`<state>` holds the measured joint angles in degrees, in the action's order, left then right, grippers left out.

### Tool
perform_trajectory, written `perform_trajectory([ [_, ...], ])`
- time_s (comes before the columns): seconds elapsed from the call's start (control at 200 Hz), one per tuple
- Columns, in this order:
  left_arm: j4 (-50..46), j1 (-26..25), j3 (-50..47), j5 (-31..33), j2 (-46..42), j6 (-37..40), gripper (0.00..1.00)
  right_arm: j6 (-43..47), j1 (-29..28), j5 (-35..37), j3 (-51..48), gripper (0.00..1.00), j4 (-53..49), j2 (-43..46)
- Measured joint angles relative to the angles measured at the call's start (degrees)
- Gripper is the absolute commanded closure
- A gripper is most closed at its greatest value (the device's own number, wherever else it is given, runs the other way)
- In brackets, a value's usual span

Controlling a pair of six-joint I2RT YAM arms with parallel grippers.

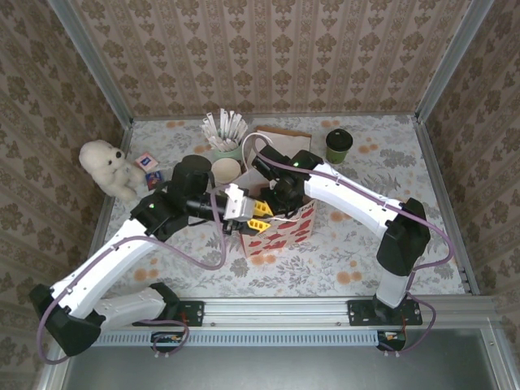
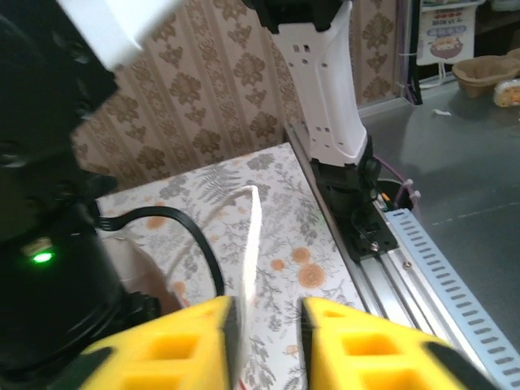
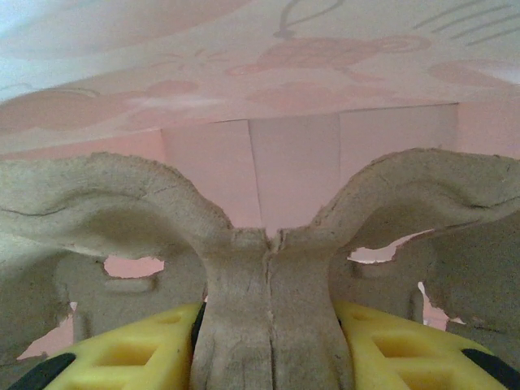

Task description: Pack the takeout coffee

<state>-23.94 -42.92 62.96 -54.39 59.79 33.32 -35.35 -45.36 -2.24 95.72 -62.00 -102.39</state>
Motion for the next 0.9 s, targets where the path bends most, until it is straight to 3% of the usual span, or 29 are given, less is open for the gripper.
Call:
perform_trajectory([
  [0.14,4.5,4.8,-1.5,0.2,-3.0,-3.6,0.28,1.8,0.0,-0.6,-0.3,0.57,-0.1,0.0],
  [0.275,9.5,10.0,-3.4,3.5,-4.8,-9.4,0.19,3.5,0.0,-1.1,-1.0,0.57,-0.1,0.0],
  [0.35,11.0,11.2,-3.4,6.3,-4.9,-11.6,0.02,4.3,0.0,-1.2,-1.1,0.57,-0.1,0.0],
  [0.375,11.4,11.3,-3.5,7.4,-5.0,-12.5,0.00,4.7,0.0,-1.2,-1.1,0.57,-0.1,0.0],
  [0.655,9.8,13.5,5.5,26.6,4.5,-26.0,0.09,7.2,0.0,-1.2,-1.1,0.57,-0.4,0.0],
  [0.9,7.1,13.5,10.7,27.6,12.3,-29.7,0.34,7.3,0.7,-1.1,-1.3,0.58,-0.4,-0.6],
])
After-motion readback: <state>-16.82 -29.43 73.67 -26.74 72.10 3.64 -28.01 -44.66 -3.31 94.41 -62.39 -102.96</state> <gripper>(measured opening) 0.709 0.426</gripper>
